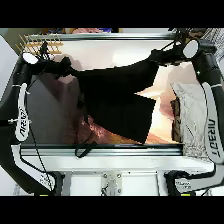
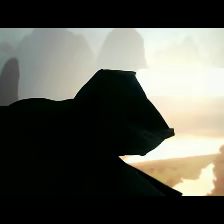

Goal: Fold the clothes and pants, and hang the long-sleeved shirts on hangers.

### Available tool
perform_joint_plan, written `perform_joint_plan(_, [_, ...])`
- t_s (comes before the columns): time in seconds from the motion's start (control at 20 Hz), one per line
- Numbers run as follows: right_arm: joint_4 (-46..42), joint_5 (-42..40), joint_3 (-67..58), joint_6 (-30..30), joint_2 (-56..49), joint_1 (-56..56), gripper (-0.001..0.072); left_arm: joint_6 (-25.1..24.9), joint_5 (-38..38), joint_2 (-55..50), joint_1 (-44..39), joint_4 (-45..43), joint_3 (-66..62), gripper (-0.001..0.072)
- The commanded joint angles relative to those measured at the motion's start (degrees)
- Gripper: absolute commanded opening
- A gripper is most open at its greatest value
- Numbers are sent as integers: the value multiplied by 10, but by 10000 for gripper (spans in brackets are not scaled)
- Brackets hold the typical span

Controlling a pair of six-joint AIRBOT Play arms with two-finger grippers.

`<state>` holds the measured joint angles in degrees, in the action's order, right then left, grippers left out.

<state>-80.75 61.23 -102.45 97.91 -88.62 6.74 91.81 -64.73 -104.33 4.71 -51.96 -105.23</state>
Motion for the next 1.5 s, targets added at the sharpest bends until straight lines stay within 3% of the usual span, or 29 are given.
perform_joint_plan(0.0, [-28, 38, 106, -13, 100, 33, 8, -44, -42, 35, 9, -28, 40, 18])
perform_joint_plan(0.35, [-26, 38, 499, 97, 353, 102, 9, -78, -17, 151, 8, -69, 263, 18])
perform_joint_plan(0.6, [-12, 66, 646, 161, 435, 157, 9, -85, 1, 170, 2, -68, 354, 18])
perform_joint_plan(1.05, [32, 93, 626, 145, 459, 188, 10, -85, 1, 193, 3, -68, 355, 18])
perform_joint_plan(1.25, [24, 172, 545, 145, 498, 189, 9, -91, -12, 211, 2, -68, 313, 18])
perform_joint_plan(1.45, [24, 240, 541, 146, 505, 207, 9, -91, -24, 208, 2, -70, 309, 18])
